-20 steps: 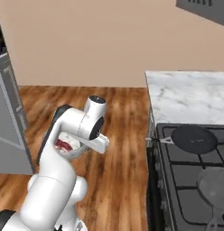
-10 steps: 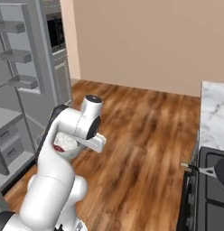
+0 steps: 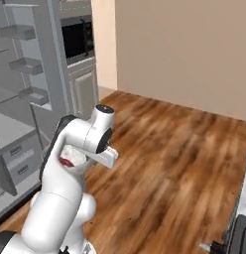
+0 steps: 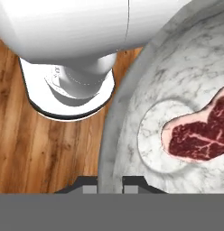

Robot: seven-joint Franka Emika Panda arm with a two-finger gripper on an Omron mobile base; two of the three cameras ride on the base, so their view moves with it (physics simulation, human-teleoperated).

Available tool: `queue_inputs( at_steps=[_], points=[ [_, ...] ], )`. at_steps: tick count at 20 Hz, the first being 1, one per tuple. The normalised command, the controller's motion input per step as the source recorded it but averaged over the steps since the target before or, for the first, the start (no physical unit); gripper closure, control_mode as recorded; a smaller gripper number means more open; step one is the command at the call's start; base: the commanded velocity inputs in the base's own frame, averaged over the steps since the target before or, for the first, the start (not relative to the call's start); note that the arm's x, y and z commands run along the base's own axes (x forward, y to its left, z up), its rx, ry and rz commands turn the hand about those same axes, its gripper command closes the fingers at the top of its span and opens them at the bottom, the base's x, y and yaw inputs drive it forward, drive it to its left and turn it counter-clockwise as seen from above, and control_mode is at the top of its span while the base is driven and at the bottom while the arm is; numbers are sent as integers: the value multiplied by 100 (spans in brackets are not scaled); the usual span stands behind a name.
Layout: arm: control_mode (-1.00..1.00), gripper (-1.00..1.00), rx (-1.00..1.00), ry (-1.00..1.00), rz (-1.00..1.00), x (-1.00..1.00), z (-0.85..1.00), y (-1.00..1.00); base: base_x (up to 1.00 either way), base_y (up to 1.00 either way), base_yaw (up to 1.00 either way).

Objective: Place one of the steaks on the plate and the other in the bowl. Then place the bowl in the fridge.

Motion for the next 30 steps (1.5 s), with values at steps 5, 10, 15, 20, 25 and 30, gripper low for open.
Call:
queue_inputs(
  at_steps=[5, 10, 15, 20, 25, 30],
  points=[
    [100, 100, 0, 0, 0, 0, 0, 0, 53, -21, 63],
    [100, 100, 0, 0, 0, 0, 0, 0, 38, -1, 65],
    [100, 100, 0, 0, 0, 0, 0, 0, 38, -3, 64],
    [100, 100, 0, 0, 0, 0, 0, 0, 30, -15, 23],
    [100, 100, 0, 0, 0, 0, 0, 0, 59, -40, 4],
    [100, 100, 0, 0, 0, 0, 0, 0, 61, -31, 26]
  ],
)
